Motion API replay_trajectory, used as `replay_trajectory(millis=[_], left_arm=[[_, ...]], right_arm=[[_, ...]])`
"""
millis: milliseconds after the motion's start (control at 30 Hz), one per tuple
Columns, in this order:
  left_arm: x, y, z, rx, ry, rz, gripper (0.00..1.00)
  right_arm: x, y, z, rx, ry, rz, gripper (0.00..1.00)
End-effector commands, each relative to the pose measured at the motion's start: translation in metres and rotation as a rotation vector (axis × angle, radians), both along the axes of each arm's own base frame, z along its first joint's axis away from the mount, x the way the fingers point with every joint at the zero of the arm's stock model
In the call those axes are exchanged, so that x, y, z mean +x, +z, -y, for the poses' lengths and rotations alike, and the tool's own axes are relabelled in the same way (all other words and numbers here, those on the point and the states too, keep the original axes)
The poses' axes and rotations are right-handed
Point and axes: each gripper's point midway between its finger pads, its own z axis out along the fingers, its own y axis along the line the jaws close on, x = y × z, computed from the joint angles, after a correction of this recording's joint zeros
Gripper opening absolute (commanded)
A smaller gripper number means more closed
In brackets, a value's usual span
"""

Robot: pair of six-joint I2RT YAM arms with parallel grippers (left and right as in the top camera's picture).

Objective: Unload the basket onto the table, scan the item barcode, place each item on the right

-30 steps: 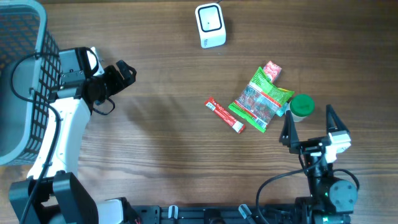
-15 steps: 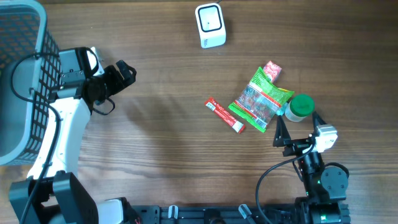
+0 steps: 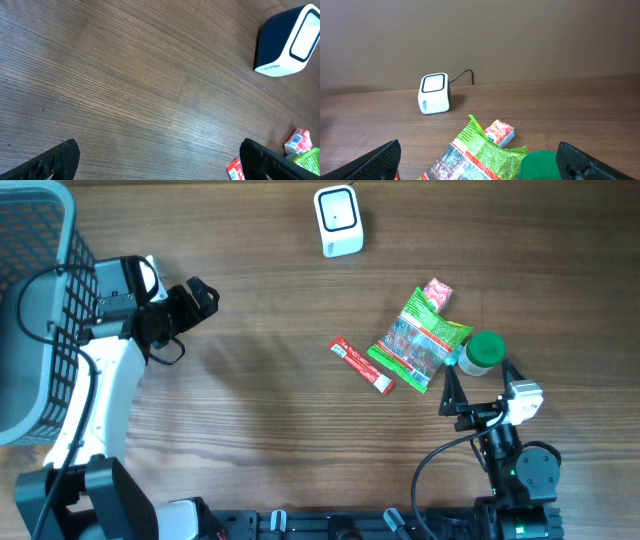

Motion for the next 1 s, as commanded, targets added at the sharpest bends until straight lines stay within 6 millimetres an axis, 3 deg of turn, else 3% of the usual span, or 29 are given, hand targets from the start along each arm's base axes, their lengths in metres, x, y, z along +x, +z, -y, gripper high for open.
replay_trajectory(millis=[0,67,133,167,300,433,500,700,833,967], left_arm=[[-0.003,0.042,-0.003,0.036,-0.007,0.119,1.00],[-0.011,0.075,-0.001,0.051,-0.006,0.213,1.00],[-0.027,0.126,0.001,0.076,-0.005,0.359,1.00],[-0.034,0.142,0.003,0.084,-0.004,0.407,1.00],[-0.098,0.235,0.013,0.135,-0.002,0.717,1.00],[-0.167,0.288,0.024,0.175,0.004,0.947,1.00],[-0.189,0.293,0.028,0.180,0.003,0.984,1.00],[-0.252,0.235,0.025,0.199,0.064,0.851,1.00],[-0.263,0.203,0.026,0.201,0.063,0.857,1.00],[-0.248,0.199,0.029,0.196,0.038,0.952,1.00]], right_arm=[[0.000,0.001,-0.002,0.010,0.011,0.005,1.00],[0.000,0.001,-0.002,0.010,0.011,0.005,1.00],[0.000,0.001,-0.002,0.010,0.011,0.005,1.00],[0.000,0.001,-0.002,0.010,0.012,0.005,1.00],[0.000,0.001,-0.002,0.010,0.012,0.005,1.00],[0.000,0.001,-0.002,0.010,0.011,0.005,1.00],[0.000,0.001,-0.002,0.010,0.011,0.005,1.00],[0.000,0.001,-0.002,0.010,0.011,0.005,1.00],[0.000,0.001,-0.002,0.010,0.011,0.005,1.00],[0.000,0.001,-0.002,0.010,0.011,0.005,1.00]])
